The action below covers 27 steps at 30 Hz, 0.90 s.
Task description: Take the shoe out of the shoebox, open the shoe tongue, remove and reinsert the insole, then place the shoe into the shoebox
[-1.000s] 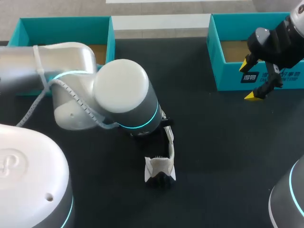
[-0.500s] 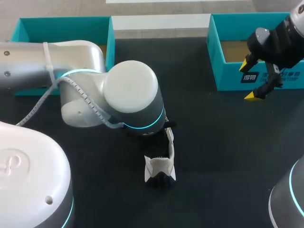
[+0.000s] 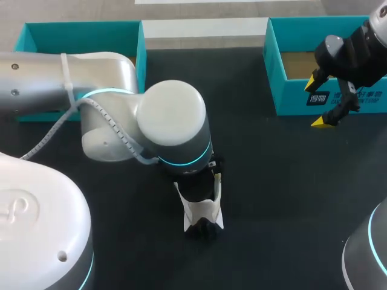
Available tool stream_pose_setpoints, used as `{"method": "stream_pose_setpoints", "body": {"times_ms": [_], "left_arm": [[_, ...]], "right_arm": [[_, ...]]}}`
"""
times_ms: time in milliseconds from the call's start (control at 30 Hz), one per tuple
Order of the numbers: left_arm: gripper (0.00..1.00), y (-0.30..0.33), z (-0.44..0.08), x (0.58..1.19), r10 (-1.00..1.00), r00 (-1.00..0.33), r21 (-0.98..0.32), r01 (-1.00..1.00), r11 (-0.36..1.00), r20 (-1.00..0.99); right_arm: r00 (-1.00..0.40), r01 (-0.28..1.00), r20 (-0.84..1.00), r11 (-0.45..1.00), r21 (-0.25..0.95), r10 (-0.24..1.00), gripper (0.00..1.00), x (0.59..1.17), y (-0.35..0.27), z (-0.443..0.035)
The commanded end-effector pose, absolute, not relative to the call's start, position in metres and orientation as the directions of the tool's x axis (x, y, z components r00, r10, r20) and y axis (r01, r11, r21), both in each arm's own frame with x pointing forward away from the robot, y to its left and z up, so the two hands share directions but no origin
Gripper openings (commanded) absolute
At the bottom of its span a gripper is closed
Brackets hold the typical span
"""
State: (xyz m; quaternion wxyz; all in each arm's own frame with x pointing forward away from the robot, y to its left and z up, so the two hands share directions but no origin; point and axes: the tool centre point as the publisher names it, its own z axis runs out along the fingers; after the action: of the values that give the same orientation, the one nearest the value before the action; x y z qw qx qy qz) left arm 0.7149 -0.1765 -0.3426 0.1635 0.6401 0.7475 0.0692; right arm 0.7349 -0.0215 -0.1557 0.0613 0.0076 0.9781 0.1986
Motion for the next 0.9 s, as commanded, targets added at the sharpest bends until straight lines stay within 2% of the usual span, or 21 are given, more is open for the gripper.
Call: {"method": "stream_pose_setpoints", "body": {"times_ms": [33, 467, 900], "left_arm": [[1.0, -0.175, -0.341, 0.713, 0.98, -0.123, 0.318, 0.933, 0.168, -0.155], [1.0, -0.17, -0.319, 0.71, 0.975, -0.099, 0.335, 0.928, 0.162, -0.197], [1.0, -0.174, -0.299, 0.737, 0.967, -0.103, 0.367, 0.911, 0.185, -0.231]], "right_arm": [[-0.993, -0.008, -0.113, 0.922, 0.386, 0.039, 1.0, 0.737, -0.02, -0.156], [-0.993, -0.008, -0.113, 0.922, 0.386, 0.039, 1.0, 0.737, -0.02, -0.156], [-0.993, -0.008, -0.113, 0.922, 0.386, 0.039, 1.0, 0.737, -0.02, -0.156]]}}
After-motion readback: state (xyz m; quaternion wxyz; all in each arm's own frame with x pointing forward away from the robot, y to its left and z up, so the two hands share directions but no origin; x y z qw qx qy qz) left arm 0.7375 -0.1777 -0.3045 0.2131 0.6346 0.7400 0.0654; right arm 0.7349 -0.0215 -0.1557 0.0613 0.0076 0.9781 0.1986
